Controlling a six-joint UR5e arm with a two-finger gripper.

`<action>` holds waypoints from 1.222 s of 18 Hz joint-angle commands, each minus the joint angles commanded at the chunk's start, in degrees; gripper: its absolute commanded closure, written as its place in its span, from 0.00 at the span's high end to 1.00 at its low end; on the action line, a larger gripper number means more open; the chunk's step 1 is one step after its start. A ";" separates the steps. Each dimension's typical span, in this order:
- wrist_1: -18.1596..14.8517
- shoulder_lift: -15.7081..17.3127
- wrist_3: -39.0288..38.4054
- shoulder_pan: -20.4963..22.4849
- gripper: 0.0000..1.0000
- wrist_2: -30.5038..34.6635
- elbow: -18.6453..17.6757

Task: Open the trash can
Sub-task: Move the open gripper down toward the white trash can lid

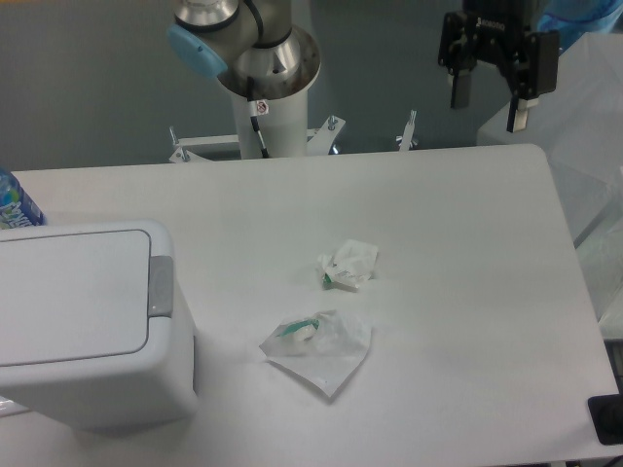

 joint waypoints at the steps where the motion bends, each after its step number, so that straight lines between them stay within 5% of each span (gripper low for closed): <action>1: -0.09 -0.09 0.00 0.00 1.00 0.00 0.00; 4: -0.35 0.00 -1.13 -0.09 1.00 -0.09 0.00; 10: 0.35 -0.88 -17.73 -3.51 1.00 -1.84 0.17; 22: 10.37 -3.51 -41.56 -10.37 1.00 -4.48 0.26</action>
